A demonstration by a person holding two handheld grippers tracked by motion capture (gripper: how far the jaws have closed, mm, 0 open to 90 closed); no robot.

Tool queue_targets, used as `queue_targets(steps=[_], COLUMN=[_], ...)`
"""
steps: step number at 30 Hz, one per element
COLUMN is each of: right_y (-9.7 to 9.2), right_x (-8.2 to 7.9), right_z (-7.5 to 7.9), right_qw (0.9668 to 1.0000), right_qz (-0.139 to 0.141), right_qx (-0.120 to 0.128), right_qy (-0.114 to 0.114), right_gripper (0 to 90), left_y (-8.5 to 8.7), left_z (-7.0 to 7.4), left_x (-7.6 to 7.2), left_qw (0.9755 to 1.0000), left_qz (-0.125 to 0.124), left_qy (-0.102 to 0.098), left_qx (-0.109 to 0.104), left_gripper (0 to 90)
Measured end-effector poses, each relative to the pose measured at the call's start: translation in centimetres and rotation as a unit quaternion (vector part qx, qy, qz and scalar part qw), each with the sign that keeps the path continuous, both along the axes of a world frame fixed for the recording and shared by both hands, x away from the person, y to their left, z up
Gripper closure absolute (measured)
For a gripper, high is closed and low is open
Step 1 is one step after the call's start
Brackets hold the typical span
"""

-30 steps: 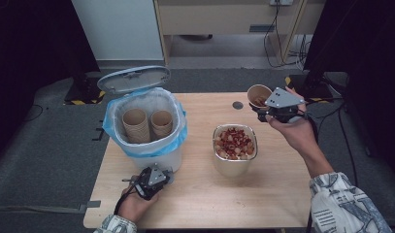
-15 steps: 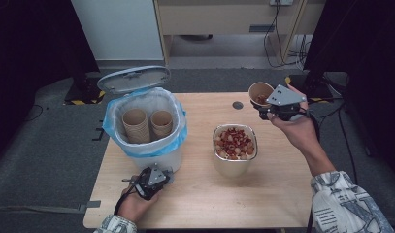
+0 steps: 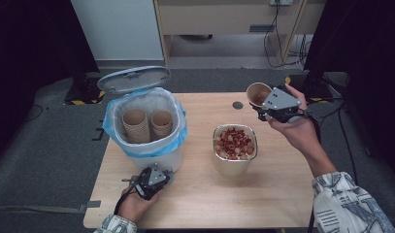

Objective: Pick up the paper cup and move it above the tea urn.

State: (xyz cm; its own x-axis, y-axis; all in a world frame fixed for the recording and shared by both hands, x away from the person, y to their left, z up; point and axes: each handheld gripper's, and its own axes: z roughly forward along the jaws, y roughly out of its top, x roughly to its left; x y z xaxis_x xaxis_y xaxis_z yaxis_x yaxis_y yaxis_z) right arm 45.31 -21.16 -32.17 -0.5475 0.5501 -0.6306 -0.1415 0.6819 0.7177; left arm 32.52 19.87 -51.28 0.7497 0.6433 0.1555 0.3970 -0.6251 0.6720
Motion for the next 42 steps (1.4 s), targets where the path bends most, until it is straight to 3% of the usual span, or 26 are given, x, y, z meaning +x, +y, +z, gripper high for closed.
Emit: queue_targets(steps=[5, 10, 16, 19, 26, 33, 36, 39, 42], right_y=[0.8, 0.2, 1.1, 0.6, 1.1, 1.3, 1.4, 1.8, 2.0], right_x=[-0.3, -0.1, -0.2, -0.1, -0.7, -1.0, -1.1, -1.3, -1.4], right_z=[0.1, 0.3, -0.1, 0.0, -0.1, -0.2, -0.4, -0.5, -0.5], right_qw=[0.9994, 0.9997, 0.9991, 0.9993, 0.9973, 0.9921, 0.9887, 0.9832, 0.9806], right_qz=[0.017, 0.004, 0.022, 0.012, 0.019, 0.012, 0.009, 0.010, 0.011], right_qx=[-0.029, -0.023, -0.035, -0.034, -0.068, -0.116, -0.138, -0.168, -0.180], right_qy=[-0.009, -0.009, -0.005, -0.007, -0.020, -0.045, -0.057, -0.071, -0.076], right_gripper=[33.1, 33.1, 33.1, 33.1, 33.1, 33.1, 33.1, 33.1, 33.1], left_y=[0.0, 0.0, 0.0, 0.0, 0.0, 0.0, 0.0, 0.0, 0.0], left_z=[0.0, 0.0, 0.0, 0.0, 0.0, 0.0, 0.0, 0.0, 0.0], left_x=[0.0, 0.0, 0.0, 0.0, 0.0, 0.0, 0.0, 0.0, 0.0], left_qw=[1.0000, 1.0000, 1.0000, 1.0000, 1.0000, 1.0000, 1.0000, 1.0000, 1.0000], left_qz=[0.000, 0.001, 0.002, 0.002, 0.001, 0.002, 0.001, 0.002, 0.001], left_qy=[0.000, 0.000, 0.000, 0.000, 0.000, 0.000, 0.000, 0.001, 0.001], left_qx=[0.000, -0.002, -0.001, -0.003, -0.002, -0.003, -0.002, -0.003, -0.003], left_gripper=[89.7, 89.8, 89.8, 89.8, 89.8, 89.8, 89.8, 89.7, 89.8])
